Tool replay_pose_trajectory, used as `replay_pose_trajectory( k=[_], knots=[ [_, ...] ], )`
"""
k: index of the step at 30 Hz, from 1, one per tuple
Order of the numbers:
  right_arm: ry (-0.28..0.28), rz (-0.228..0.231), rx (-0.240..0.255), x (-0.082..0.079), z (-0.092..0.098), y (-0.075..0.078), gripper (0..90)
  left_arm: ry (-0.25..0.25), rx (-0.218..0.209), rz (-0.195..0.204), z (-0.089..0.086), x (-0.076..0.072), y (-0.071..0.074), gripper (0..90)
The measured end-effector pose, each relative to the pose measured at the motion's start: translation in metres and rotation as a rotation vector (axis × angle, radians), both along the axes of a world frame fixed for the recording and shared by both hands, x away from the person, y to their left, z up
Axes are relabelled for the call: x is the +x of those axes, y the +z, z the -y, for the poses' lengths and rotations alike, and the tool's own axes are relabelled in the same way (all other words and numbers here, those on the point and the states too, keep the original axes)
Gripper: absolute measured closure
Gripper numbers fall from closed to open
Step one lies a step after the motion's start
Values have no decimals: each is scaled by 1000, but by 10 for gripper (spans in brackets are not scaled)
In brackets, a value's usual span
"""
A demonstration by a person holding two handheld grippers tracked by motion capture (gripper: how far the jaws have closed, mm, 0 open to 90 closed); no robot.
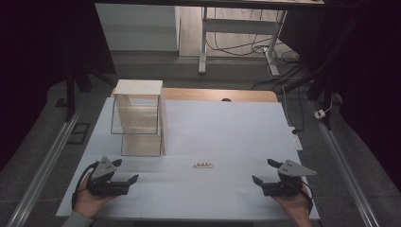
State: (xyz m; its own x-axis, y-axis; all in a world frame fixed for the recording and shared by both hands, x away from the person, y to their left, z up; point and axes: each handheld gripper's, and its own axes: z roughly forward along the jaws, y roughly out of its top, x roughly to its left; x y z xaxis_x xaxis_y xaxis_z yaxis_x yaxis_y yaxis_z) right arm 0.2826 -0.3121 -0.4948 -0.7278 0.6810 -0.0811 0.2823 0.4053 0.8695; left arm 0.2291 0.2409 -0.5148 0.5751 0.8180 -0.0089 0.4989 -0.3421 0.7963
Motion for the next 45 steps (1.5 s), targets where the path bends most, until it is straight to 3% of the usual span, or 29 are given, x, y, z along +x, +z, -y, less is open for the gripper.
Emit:
replay_pose_trajectory(
  k=[10, 23, 45],
  knots=[
    [0, -10, 20, 1, 2, -2, 136, 4, 7, 1, 1, 0, 0, 159],
    [1, -15, 8, 1, 0, -3, 144, -2, 15, 13, 2, -2, 2, 163],
    [5, -19, 1, 0, -3, -4, 153, -43, 23, 41, 11, -5, 11, 175]
  ],
)
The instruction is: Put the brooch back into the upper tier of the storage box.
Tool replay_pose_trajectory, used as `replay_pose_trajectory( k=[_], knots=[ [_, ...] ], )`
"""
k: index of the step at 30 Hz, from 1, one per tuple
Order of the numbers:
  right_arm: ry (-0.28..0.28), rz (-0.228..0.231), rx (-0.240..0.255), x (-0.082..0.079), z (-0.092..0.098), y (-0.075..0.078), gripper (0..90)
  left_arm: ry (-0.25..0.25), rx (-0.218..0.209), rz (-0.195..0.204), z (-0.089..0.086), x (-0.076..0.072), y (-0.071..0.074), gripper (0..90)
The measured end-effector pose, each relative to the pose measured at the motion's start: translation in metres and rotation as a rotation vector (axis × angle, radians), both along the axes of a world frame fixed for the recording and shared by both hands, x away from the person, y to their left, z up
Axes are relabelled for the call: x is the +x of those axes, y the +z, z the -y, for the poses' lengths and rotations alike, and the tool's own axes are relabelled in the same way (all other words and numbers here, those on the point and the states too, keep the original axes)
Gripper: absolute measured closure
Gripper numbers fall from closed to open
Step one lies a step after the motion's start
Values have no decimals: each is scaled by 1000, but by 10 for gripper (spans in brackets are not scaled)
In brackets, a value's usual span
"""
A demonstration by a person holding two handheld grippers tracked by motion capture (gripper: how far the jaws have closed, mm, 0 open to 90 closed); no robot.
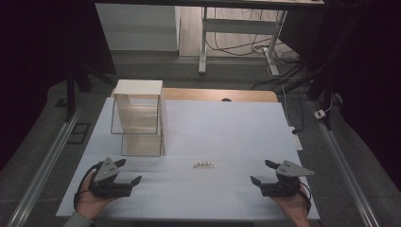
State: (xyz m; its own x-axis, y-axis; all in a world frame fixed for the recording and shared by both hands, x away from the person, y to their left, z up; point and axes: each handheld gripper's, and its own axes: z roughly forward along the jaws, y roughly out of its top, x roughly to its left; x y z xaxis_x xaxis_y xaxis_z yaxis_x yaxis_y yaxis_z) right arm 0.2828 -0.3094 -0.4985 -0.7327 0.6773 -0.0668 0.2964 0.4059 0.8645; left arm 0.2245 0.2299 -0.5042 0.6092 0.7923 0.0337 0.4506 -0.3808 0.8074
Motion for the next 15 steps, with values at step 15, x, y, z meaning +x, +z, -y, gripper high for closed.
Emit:
replay_pose_trajectory(
  k=[15],
  knots=[
    [1, -6, 1, 0, 0, -1, 154, -50, 12, 3, 14, 4, 6, 183]
  ],
)
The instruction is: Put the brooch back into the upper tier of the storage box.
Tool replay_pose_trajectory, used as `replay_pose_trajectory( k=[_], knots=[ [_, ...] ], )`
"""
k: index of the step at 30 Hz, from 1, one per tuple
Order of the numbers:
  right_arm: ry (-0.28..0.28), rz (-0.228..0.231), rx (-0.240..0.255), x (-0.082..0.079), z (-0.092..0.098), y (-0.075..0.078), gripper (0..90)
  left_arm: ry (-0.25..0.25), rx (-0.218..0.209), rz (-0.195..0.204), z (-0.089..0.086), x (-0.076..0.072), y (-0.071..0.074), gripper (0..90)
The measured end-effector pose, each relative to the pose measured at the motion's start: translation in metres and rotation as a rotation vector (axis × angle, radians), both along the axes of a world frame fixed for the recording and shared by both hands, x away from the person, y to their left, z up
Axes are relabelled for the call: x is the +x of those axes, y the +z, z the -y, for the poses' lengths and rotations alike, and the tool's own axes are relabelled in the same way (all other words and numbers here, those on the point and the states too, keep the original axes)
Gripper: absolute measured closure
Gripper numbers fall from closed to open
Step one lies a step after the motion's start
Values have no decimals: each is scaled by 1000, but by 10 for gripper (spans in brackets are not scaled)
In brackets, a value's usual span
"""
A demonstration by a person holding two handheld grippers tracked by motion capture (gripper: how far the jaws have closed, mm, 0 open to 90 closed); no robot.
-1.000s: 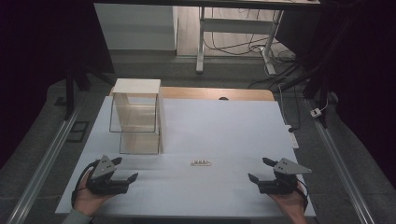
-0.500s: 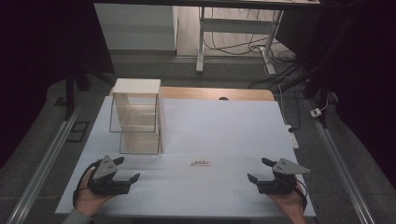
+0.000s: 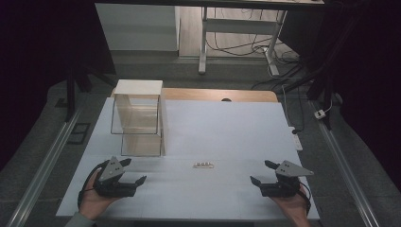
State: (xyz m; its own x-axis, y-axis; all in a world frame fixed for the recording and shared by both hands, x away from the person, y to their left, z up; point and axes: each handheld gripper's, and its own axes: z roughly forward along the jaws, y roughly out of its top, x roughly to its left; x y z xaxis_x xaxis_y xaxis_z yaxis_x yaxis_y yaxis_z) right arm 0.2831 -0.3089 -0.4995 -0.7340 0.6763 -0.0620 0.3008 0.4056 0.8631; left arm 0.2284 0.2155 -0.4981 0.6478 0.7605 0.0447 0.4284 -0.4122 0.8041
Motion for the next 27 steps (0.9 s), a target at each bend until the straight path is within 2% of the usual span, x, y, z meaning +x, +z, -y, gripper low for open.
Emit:
replay_pose_trajectory(
  k=[15, 27],
  knots=[
    [-3, -6, 5, 0, 0, -1, 156, -97, 34, 0, 30, 8, 5, 197],
    [-1, -10, 3, 0, -1, -2, 156, -142, 48, -5, 45, 15, 9, 203]
  ],
)
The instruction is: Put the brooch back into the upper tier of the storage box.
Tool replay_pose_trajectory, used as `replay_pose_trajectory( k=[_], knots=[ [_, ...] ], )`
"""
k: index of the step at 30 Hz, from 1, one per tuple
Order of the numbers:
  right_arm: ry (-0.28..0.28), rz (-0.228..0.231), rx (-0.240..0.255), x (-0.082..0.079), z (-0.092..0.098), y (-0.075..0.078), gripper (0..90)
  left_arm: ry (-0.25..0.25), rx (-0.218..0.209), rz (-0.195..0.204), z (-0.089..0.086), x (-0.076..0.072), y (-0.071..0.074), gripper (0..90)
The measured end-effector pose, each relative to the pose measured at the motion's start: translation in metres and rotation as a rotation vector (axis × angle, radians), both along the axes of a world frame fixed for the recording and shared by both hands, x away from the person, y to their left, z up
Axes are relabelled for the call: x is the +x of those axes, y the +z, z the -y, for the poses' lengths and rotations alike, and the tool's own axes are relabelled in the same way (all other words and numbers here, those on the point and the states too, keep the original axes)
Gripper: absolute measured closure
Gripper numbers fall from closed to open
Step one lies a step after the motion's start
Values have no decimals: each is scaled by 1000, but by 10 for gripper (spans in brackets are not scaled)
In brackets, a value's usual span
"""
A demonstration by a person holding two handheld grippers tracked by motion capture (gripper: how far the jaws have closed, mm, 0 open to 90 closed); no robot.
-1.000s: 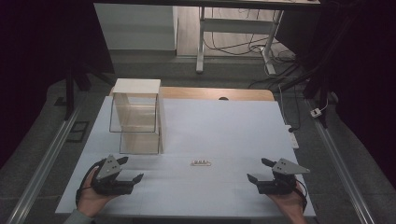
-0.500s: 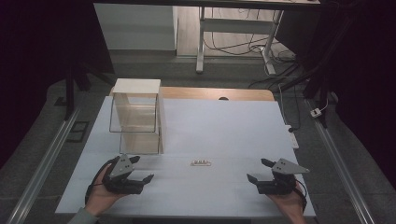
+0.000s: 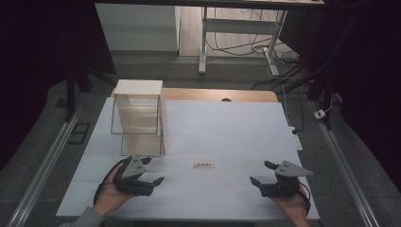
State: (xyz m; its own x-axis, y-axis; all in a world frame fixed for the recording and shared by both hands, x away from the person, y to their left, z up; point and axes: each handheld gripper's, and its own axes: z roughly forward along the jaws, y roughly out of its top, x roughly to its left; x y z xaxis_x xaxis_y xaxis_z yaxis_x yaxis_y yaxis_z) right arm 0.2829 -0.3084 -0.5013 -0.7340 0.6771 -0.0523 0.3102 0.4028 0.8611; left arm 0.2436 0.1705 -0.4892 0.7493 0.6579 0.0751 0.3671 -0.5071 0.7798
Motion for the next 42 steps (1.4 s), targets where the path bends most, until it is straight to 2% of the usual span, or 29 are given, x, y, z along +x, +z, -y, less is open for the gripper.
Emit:
replay_pose_trajectory(
  k=[13, 28, 42],
  knots=[
    [-1, 1, -3, -1, 0, 1, 157, -63, 16, -19, 26, 12, 8, 204],
    [3, -3, 3, 0, 1, -1, 157, -135, 44, -50, 63, 34, 11, 209],
    [5, -6, 2, 0, 0, -2, 158, -151, 75, -101, 79, 54, 7, 208]
  ],
)
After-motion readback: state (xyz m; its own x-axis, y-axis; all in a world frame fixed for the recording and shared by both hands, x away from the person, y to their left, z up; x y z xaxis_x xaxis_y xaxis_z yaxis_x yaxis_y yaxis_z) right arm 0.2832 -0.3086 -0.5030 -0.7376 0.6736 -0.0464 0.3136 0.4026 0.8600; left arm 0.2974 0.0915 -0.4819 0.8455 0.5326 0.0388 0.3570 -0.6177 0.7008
